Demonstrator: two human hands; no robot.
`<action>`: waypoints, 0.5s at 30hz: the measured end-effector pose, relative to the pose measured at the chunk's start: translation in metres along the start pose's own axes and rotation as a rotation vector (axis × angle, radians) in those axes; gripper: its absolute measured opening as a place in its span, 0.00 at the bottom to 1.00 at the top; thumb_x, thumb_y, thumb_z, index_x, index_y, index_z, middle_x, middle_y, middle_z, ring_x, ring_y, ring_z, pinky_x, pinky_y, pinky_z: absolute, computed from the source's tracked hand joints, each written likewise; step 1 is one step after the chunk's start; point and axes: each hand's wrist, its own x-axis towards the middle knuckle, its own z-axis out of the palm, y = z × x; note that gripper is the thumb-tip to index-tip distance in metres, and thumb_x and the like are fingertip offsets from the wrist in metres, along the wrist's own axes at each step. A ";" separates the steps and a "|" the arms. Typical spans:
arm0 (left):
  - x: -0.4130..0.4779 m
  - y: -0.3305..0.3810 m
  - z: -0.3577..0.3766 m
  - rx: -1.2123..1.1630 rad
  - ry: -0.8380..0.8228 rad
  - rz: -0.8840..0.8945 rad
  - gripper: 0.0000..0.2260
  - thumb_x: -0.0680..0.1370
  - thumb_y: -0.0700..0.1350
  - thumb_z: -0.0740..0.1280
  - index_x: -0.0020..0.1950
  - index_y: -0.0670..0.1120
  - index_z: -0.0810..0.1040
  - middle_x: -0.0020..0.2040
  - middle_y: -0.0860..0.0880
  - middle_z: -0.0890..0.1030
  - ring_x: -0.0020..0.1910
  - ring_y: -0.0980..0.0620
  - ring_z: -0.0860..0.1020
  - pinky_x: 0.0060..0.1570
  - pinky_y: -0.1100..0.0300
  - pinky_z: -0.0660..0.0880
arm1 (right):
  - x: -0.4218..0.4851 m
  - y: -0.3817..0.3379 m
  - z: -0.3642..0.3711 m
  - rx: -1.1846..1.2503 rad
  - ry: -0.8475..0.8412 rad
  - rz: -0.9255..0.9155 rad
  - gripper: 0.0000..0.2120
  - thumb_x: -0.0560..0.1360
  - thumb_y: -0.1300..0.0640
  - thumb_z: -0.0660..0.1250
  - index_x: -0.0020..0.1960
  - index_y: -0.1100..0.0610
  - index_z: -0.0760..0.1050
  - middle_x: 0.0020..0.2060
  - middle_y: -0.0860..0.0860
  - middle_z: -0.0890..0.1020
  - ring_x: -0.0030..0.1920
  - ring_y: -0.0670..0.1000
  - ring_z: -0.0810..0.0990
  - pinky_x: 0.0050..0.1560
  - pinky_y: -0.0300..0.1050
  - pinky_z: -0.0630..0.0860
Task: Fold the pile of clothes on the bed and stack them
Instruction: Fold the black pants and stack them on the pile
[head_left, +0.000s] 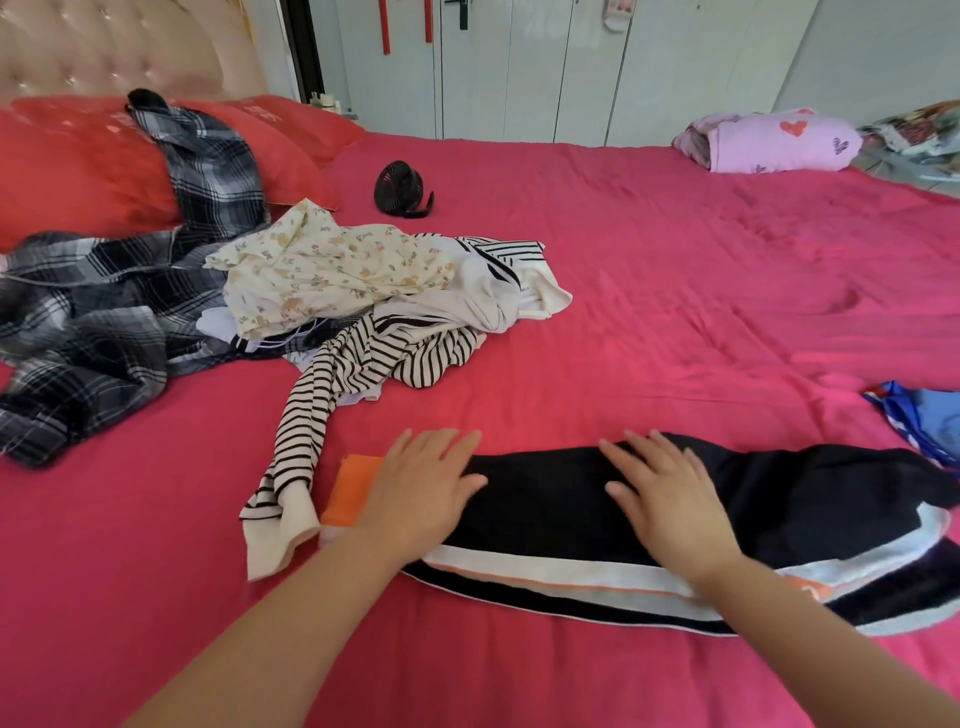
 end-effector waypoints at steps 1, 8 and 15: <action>-0.008 0.008 0.006 -0.015 -0.066 0.016 0.25 0.80 0.59 0.50 0.76 0.54 0.54 0.74 0.51 0.61 0.73 0.52 0.57 0.72 0.51 0.47 | -0.011 -0.004 0.007 -0.009 -0.097 0.016 0.23 0.79 0.43 0.54 0.73 0.41 0.57 0.74 0.48 0.60 0.75 0.53 0.54 0.73 0.56 0.52; -0.014 0.035 0.013 0.040 -0.265 -0.044 0.26 0.80 0.60 0.46 0.77 0.54 0.46 0.78 0.49 0.47 0.76 0.48 0.45 0.73 0.48 0.40 | -0.020 0.006 0.002 0.035 -0.198 0.071 0.23 0.80 0.41 0.48 0.74 0.40 0.51 0.76 0.45 0.54 0.76 0.50 0.48 0.74 0.54 0.48; 0.018 0.131 0.007 -0.050 -0.201 0.196 0.26 0.81 0.58 0.47 0.77 0.53 0.45 0.78 0.50 0.47 0.76 0.49 0.45 0.74 0.50 0.43 | -0.050 0.071 -0.030 0.020 -0.063 0.205 0.21 0.80 0.47 0.54 0.73 0.45 0.60 0.72 0.49 0.64 0.74 0.51 0.57 0.73 0.51 0.53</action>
